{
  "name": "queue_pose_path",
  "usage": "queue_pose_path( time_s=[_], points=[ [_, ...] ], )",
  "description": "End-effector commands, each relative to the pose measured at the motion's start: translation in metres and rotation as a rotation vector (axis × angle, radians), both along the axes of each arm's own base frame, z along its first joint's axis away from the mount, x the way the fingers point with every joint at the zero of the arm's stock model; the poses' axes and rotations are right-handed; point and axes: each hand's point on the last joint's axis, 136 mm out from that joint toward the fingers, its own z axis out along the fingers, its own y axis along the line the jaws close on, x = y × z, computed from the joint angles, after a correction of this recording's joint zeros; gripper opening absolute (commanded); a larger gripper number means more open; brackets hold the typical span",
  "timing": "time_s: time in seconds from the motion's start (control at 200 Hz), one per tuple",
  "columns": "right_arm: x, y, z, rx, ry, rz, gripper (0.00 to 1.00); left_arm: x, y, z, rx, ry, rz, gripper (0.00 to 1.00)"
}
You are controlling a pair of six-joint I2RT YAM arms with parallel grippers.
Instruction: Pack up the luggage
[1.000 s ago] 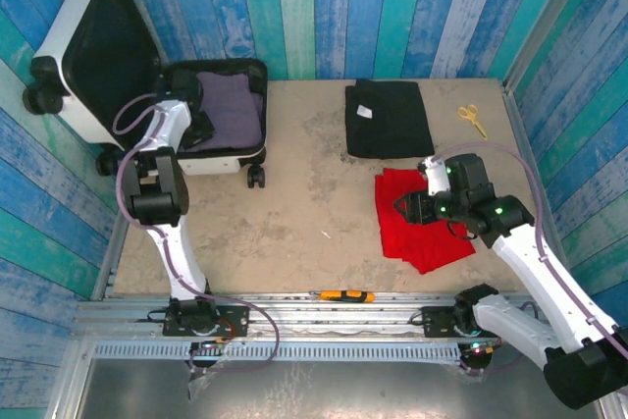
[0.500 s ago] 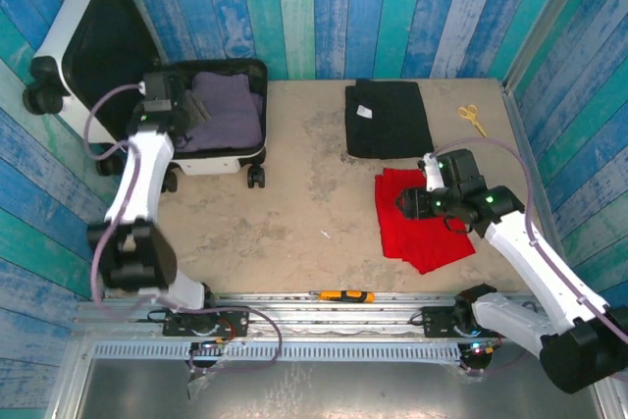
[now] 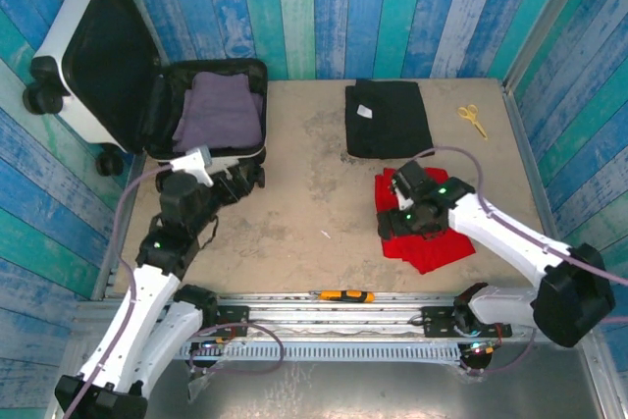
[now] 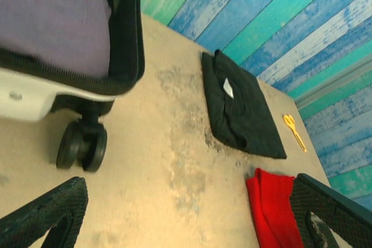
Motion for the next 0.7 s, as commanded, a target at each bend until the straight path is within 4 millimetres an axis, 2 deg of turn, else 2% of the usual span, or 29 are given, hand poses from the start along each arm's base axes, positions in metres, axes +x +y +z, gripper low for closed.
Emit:
queue_pose_path(
  time_s=[0.0, 0.145, 0.235, 0.31, 0.366, 0.431, 0.506, 0.631, 0.696],
  points=[
    [-0.013, -0.012, -0.026, -0.132, 0.063, -0.049, 0.99, -0.010, -0.007, 0.016, -0.076, -0.064, -0.041, 0.93],
    [-0.008, -0.010, -0.043, -0.232, 0.087, -0.028, 0.96, -0.014, -0.009, -0.015, -0.073, 0.019, -0.053, 0.93],
    [-0.002, -0.005, -0.049, -0.252, 0.089, -0.017, 0.88, -0.018, -0.012, -0.031, -0.091, 0.057, -0.066, 0.93],
    [0.004, 0.001, -0.053, -0.248, 0.083, -0.012, 0.76, -0.021, -0.013, -0.038, -0.101, 0.070, -0.072, 0.93],
    [0.011, 0.010, -0.055, -0.225, 0.071, -0.001, 0.58, -0.024, -0.013, -0.040, -0.105, 0.072, -0.077, 0.93],
    [0.021, 0.024, -0.054, -0.180, 0.049, 0.007, 0.40, -0.028, -0.012, -0.041, -0.099, 0.071, -0.077, 0.93],
    [0.033, 0.048, -0.050, -0.108, 0.025, 0.031, 0.30, -0.031, -0.012, -0.039, -0.114, 0.062, -0.083, 0.93],
    [0.054, 0.087, -0.046, -0.021, 0.028, 0.048, 0.26, -0.034, -0.014, -0.039, -0.126, 0.065, -0.096, 0.93],
    [0.068, 0.107, -0.042, 0.020, 0.026, 0.047, 0.31, -0.034, -0.015, -0.042, -0.134, 0.072, -0.100, 0.93]
  ],
)
